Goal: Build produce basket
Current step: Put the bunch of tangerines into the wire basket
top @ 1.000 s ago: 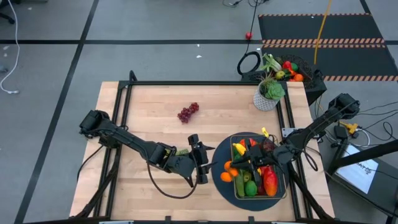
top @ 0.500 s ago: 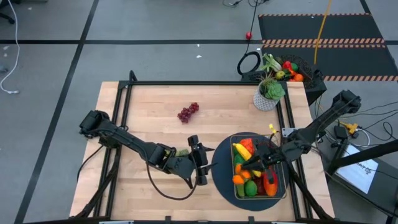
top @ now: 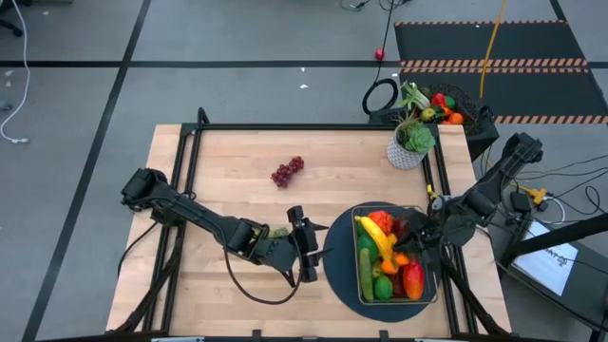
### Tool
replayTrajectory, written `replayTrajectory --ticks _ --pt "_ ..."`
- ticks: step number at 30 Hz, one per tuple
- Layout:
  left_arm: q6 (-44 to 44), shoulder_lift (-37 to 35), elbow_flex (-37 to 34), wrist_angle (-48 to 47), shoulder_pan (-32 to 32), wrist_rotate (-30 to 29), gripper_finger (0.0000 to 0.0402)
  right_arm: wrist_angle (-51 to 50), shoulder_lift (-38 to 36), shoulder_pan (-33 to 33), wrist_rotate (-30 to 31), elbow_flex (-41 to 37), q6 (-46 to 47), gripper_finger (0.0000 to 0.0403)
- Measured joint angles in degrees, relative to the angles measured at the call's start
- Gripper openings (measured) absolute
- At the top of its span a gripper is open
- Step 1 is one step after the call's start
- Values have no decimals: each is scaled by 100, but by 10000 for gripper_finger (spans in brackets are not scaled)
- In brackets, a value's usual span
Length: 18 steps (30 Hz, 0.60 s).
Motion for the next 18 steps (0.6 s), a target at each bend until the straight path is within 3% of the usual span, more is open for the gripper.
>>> replayTrajectory --ticks 8,18 --pt "-44 0 0 11 0 -2 250 -602 -48 60 125 0 8 29" --pt "-48 0 0 -15 0 -2 250 -707 -49 60 -62 0 10 148"
